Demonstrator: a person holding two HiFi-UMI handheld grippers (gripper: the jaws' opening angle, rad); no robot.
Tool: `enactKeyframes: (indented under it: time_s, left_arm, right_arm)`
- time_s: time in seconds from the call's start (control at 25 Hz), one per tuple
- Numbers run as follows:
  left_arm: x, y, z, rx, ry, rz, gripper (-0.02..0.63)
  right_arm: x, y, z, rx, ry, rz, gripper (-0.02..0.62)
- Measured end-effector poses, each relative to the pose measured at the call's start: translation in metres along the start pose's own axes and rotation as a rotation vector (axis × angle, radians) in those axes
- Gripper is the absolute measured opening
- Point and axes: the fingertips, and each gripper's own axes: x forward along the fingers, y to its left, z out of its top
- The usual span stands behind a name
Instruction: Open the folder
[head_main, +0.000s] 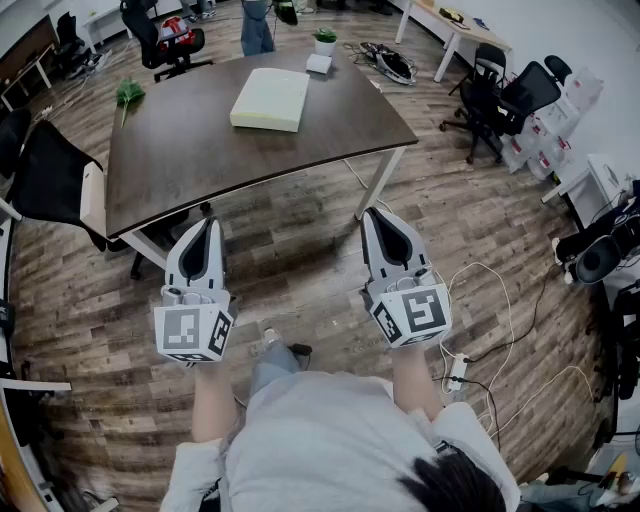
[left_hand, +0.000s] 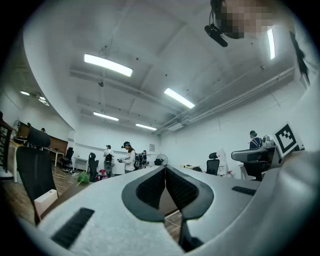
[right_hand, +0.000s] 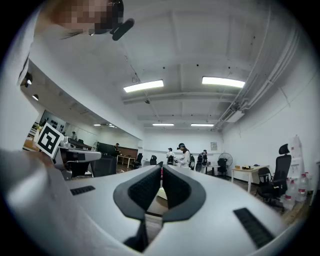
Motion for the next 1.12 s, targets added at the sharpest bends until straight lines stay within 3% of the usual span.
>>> enactKeyframes:
  time_s: [0.56, 1.12]
  left_arm:
    - [0.007, 0.012, 0.001, 0.001, 0.005, -0.022, 0.010]
    - [0.079, 0.077, -0.008, 0.049, -0.017, -0.066, 0.010]
  right_arm:
    - [0.011, 0.004, -0.002, 0.014, 0.003, -0.026, 0.015]
    - [0.102, 0.003, -0.014, 0.039, -0.034, -0.038, 0.015]
